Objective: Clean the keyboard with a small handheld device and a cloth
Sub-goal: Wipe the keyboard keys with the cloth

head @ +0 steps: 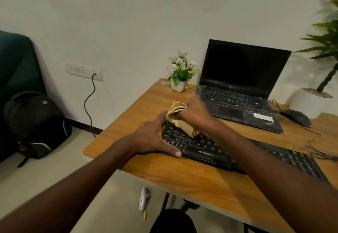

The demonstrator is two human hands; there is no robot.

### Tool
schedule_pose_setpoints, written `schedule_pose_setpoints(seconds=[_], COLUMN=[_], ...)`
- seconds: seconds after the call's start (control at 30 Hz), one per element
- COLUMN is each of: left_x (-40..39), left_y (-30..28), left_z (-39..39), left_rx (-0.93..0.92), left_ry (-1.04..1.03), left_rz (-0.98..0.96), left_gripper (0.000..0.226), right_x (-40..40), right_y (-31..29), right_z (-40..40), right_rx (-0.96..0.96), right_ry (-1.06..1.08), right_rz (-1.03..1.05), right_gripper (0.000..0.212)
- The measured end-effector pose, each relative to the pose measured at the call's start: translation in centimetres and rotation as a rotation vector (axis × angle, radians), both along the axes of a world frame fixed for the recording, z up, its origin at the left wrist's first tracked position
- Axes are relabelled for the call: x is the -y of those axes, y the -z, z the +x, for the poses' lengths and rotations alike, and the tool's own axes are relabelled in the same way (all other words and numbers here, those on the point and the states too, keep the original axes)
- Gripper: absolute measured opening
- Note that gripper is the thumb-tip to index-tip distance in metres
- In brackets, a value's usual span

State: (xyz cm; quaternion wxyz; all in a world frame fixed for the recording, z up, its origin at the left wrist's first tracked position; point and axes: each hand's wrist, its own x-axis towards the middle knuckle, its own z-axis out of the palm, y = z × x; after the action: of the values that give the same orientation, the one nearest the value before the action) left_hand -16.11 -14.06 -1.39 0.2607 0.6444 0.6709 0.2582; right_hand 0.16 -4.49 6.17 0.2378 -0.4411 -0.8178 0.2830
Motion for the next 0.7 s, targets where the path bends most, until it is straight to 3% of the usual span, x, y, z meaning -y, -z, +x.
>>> schedule_pose_setpoints(seconds=[0.2,0.3,0.4,0.53,0.7], left_x=[0.4,0.3,0.3,0.1,0.2], left_y=[-0.6,-0.6,-0.6,-0.5,-0.5], left_z=[0.4,0.2,0.2,0.3,0.4], left_rx=[-0.003,0.007,0.013,0.014,0.008], left_ry=[0.019,-0.002,-0.019,-0.012,-0.001], left_rz=[0.021,-0.028,-0.036,-0.017,-0.010], left_gripper=[0.143,0.149,0.152,0.152,0.150], right_x=[0.0,-0.8,-0.8,-0.4,0.9], right_y=[0.6,-1.2,-0.8,1.4,1.8], right_z=[-0.7,-0.5,-0.6,-0.1,-0.8], right_rx=[0.288,0.437,0.380,0.226,0.387], right_ry=[-0.069,-0.065,-0.073,-0.032,0.014], right_rz=[0.087,0.113,0.208,0.140,0.447], right_gripper=[0.014,0.013,0.006,0.017,0.006])
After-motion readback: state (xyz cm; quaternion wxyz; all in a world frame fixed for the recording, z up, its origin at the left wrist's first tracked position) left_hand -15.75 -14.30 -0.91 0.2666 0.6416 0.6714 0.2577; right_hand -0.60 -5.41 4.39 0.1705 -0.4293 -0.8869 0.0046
